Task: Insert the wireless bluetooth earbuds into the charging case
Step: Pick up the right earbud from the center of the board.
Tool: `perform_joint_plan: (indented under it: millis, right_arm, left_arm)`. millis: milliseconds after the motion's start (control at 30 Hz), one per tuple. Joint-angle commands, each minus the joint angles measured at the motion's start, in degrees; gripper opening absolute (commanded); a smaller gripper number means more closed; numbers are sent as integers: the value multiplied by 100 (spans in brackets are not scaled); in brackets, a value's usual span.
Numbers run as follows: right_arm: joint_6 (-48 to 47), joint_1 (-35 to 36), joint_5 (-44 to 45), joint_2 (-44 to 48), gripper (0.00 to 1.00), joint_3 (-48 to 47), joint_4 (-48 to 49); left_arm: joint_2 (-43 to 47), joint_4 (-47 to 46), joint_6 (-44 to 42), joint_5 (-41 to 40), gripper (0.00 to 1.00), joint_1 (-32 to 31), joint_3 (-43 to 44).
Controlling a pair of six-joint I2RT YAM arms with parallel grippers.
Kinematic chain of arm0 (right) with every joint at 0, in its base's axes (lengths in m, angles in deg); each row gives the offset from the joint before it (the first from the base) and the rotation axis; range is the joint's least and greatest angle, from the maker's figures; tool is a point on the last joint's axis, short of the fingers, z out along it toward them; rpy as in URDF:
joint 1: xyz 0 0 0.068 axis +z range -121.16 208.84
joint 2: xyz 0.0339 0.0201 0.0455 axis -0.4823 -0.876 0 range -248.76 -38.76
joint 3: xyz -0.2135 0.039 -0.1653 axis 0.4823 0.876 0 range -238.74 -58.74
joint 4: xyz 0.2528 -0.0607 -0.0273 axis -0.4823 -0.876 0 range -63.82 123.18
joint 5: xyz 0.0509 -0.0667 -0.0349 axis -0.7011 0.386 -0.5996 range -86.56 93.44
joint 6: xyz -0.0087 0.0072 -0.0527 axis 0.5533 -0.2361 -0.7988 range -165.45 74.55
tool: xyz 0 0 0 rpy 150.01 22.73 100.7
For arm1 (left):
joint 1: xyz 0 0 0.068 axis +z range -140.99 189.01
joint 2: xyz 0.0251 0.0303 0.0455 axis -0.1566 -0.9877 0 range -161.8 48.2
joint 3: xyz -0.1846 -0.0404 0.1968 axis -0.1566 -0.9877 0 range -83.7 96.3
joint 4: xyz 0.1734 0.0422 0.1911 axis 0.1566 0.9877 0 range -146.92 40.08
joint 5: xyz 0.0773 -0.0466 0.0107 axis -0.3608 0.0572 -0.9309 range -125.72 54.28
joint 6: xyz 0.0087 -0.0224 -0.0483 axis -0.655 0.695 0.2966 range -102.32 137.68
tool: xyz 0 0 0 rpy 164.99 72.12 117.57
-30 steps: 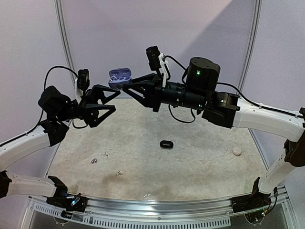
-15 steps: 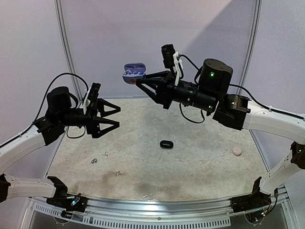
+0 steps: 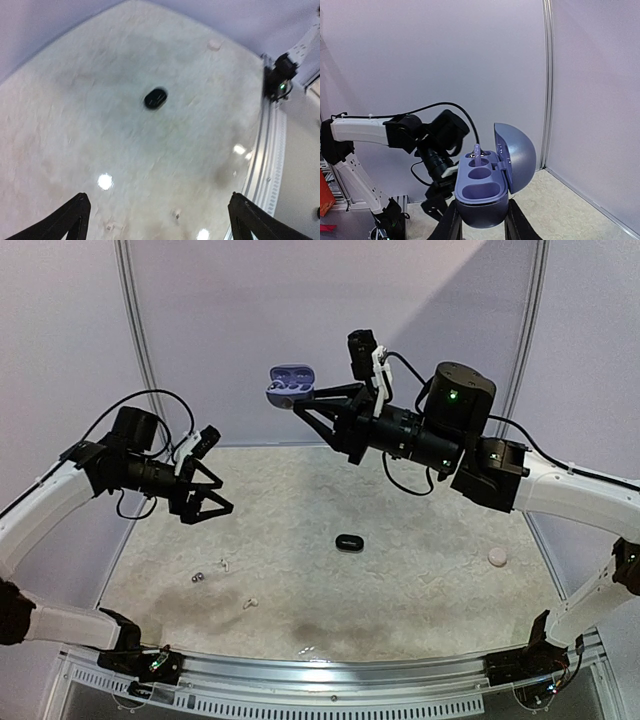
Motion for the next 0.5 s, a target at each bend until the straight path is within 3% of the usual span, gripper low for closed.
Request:
perform_joint_plan:
  millis: [0, 267, 467]
  right_arm:
    - [-210, -58, -63, 238, 0, 144, 39]
    - [-253, -58, -90, 356, 0, 445, 49]
    - [-145, -58, -100, 430, 0, 559, 67]
  left_arm:
    - [-783, 1983, -1151, -1450, 95, 602, 131]
    - [-1444, 1508, -1617, -3440, 66, 1191, -810]
    - [-2085, 873, -1527, -3514, 51, 1253, -1117]
